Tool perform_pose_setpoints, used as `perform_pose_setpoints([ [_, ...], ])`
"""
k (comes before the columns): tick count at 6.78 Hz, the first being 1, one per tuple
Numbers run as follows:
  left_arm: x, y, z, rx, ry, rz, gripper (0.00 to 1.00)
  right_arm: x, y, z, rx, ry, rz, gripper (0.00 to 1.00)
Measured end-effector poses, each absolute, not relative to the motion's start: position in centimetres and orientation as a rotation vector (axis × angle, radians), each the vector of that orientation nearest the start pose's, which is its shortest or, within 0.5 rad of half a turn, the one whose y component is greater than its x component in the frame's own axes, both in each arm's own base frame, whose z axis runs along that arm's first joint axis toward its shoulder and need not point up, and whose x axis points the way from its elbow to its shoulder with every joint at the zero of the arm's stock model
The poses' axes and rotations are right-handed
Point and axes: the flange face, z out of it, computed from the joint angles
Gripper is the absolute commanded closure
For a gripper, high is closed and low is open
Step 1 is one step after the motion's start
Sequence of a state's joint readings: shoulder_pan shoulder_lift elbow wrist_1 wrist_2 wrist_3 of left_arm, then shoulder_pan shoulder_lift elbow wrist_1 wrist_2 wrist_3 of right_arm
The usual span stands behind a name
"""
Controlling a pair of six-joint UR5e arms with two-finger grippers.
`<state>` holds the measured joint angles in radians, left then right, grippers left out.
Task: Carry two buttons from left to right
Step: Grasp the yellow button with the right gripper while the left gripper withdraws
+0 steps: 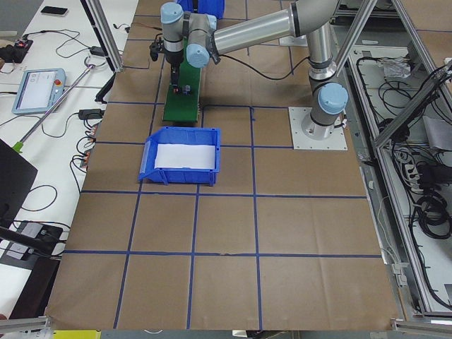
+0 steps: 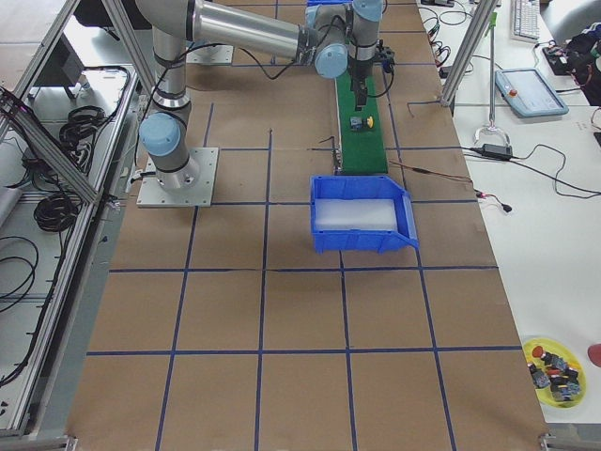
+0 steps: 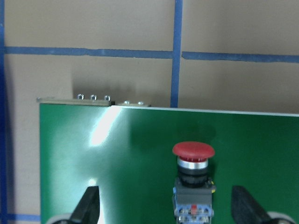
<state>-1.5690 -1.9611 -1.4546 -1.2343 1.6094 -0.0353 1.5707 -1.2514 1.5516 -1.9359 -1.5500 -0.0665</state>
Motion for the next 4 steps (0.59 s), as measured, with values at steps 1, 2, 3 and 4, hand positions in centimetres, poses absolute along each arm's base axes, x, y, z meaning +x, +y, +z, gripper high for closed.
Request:
perform_pose_setpoints([
  [1, -12.9, -64.1, 38.6, -0.058, 3.104, -0.06, 0.0, 11.8, -62.6, 34.0, -0.065, 3.118, -0.089, 0.0],
  [2, -12.9, -63.4, 41.1, -0.056, 3.105, -0.034, 0.0, 11.0, -63.4, 32.6, -0.033, 3.084, -0.063, 0.0],
  [3, -12.8, -62.5, 43.4, -0.054, 3.105, -0.021, 0.0, 11.4, -64.1, 31.9, -0.02, 2.999, -0.053, 0.0],
  [4, -12.7, -61.1, 45.6, -0.048, 3.104, -0.012, 0.0, 12.2, -64.5, 31.6, -0.017, 2.909, -0.048, 0.0],
])
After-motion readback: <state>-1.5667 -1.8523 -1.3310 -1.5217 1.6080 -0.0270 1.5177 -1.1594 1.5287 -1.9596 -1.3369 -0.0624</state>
